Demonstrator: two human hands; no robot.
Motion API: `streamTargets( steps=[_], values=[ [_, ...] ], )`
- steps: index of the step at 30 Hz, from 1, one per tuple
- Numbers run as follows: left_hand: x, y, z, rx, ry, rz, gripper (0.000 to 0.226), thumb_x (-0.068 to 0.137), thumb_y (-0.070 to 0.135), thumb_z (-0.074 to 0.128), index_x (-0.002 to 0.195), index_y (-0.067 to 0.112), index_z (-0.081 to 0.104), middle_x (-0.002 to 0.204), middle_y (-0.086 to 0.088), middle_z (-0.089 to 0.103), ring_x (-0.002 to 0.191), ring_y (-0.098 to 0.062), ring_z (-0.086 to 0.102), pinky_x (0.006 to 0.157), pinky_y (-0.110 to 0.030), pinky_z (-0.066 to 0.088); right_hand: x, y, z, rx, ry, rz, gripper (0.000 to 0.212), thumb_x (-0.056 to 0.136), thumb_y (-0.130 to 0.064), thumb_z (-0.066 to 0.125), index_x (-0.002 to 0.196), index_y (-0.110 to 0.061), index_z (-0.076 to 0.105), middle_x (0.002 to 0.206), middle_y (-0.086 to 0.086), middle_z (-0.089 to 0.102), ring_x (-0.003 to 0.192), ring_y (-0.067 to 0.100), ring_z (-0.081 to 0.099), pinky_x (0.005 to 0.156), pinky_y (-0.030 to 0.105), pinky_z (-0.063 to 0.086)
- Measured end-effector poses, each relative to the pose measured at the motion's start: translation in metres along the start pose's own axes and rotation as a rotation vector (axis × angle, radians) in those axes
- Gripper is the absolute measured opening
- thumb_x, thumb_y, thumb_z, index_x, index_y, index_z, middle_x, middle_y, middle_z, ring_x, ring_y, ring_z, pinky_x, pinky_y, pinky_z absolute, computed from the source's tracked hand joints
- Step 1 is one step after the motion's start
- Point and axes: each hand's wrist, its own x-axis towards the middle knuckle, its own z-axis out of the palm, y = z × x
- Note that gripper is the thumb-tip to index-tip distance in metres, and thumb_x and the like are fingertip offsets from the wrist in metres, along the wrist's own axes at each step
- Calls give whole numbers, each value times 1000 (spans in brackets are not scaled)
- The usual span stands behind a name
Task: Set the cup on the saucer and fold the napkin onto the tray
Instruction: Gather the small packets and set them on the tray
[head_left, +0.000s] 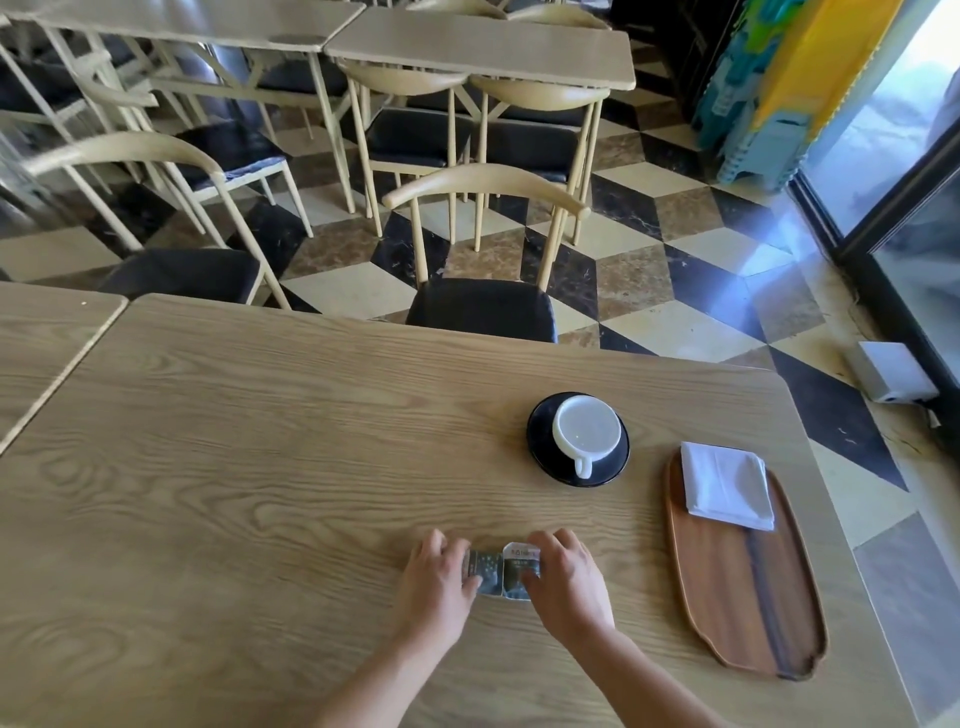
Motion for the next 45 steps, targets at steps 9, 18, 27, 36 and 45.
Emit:
streamTargets(
  steps=[9,18,27,36,45],
  values=[
    [2,5,-4,-9,34,-247,44,70,41,81,104,17,65,103,-2,64,96,-24,63,84,-32,46,6,3,-8,-82,-81,8,40,83,-39,70,120,-32,56,109,-7,53,108,17,52,71,31,51],
    [10,29,-8,-115,9,-369,26,76,24,78,98,21,65,92,3,73,92,-16,67,80,-28,49,11,-1,-10,-28,-76,31,26,80,-24,73,99,-25,56,102,-6,59,99,19,56,74,32,49],
    [21,31,-5,-47,-15,-330,36,80,8,68,114,20,62,114,2,66,109,-19,60,89,-26,43,13,6,-19,80,-60,87,27,78,-17,74,101,-22,60,102,-6,65,90,16,59,71,25,44],
    [28,40,-12,-148,-40,-385,17,78,8,64,85,24,64,90,6,67,90,-18,62,77,-30,50,16,5,-20,139,-56,107,17,79,-13,68,93,-21,65,96,-5,65,88,17,59,72,29,47],
    [39,64,-16,-602,37,-336,25,77,1,72,66,22,63,63,7,64,62,-16,58,58,-20,45,3,23,-43,264,77,177,14,81,-9,59,85,-20,64,82,-13,58,76,8,52,60,11,33]
  ],
)
